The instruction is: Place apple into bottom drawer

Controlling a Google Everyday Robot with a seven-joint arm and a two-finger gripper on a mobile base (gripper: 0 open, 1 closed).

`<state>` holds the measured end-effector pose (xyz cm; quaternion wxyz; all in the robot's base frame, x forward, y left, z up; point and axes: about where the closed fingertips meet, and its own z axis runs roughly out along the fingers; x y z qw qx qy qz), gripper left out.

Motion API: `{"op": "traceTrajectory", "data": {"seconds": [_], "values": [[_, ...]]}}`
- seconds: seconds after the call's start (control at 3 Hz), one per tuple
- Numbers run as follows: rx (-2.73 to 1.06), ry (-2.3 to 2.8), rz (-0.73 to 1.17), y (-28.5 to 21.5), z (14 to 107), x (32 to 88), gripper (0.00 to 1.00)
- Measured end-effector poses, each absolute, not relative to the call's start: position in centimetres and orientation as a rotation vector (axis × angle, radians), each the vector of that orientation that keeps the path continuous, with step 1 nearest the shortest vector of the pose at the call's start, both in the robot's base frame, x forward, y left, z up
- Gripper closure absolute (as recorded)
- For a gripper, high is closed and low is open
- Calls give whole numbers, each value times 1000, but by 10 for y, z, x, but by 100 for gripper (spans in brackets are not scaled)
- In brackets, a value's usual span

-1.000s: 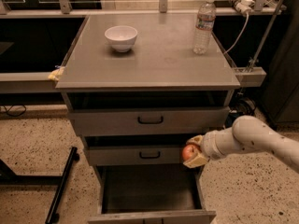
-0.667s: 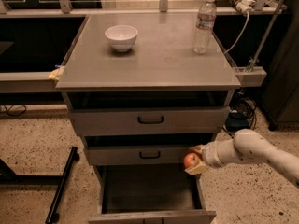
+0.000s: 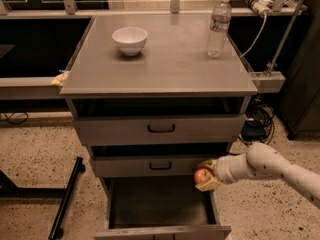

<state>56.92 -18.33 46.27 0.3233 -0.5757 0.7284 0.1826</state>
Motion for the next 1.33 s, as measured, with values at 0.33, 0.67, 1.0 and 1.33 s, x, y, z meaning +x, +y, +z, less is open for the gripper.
{"op": "traceTrajectory", "data": {"seconds": [0.33, 0.67, 1.0, 1.33], "values": [[-1605, 1871, 466, -196, 417, 573, 100], [-1744, 1780, 508, -199, 341, 581, 100], [-1789, 1753, 579, -201, 279, 586, 100], [-1763, 1764, 552, -211, 272, 598, 100]]}}
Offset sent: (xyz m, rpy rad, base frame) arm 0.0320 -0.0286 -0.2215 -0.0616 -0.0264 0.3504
